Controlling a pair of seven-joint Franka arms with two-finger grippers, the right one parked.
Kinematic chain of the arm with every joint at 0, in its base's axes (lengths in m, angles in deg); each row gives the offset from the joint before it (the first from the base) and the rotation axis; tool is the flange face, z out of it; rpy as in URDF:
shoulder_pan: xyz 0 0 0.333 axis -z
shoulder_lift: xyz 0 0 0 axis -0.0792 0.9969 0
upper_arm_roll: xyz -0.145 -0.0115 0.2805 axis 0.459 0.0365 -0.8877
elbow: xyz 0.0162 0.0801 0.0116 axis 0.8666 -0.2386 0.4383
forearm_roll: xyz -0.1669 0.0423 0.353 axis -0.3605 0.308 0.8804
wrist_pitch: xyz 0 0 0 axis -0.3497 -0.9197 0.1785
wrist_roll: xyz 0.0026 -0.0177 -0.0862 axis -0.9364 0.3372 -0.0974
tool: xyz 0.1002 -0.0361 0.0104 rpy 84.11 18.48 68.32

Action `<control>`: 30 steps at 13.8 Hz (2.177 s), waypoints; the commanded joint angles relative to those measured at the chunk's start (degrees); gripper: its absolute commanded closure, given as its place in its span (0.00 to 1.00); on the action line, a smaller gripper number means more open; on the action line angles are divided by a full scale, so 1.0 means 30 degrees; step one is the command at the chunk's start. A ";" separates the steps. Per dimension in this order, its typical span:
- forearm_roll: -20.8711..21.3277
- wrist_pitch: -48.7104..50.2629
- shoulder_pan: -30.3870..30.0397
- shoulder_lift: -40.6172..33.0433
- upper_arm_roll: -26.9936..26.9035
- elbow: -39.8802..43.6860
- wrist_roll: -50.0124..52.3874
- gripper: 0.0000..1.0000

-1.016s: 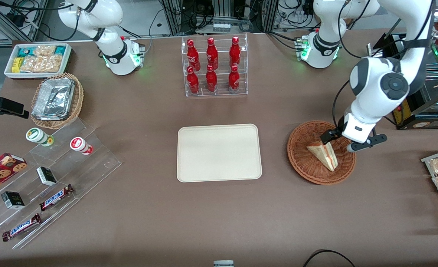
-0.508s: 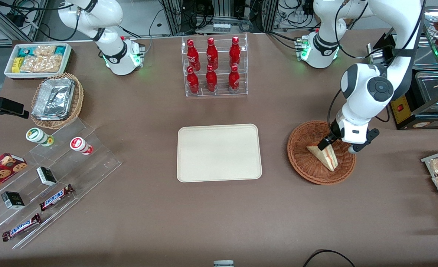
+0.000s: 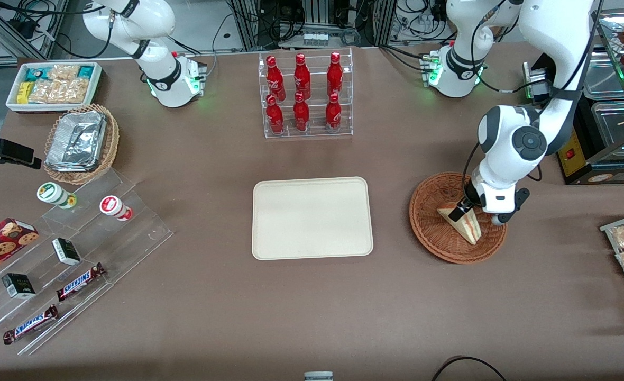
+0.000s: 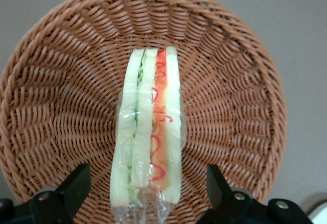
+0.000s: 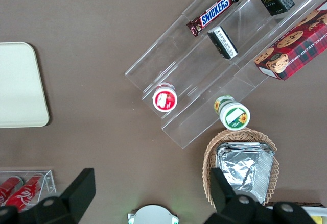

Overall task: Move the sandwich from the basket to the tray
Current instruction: 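Lower the open left gripper around the wrapped sandwich in the basket, then close the left gripper on the sandwich and lift it, then carry the sandwich with the left gripper over the cream tray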

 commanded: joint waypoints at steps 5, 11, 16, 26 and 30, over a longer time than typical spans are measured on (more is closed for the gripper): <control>0.0366 -0.0522 0.0104 0.0281 -0.0075 -0.0080 0.0263 1.00; 0.1421 0.3772 0.0191 -0.0890 0.0041 0.2166 -0.0116 1.00; 0.1333 0.9283 0.1360 0.0247 0.1095 0.7380 -0.0963 1.00; 0.1128 1.1607 0.7130 0.6602 0.1946 1.4941 0.0492 1.00; 0.1215 1.0616 0.9357 0.8919 0.1946 1.7114 0.2426 1.00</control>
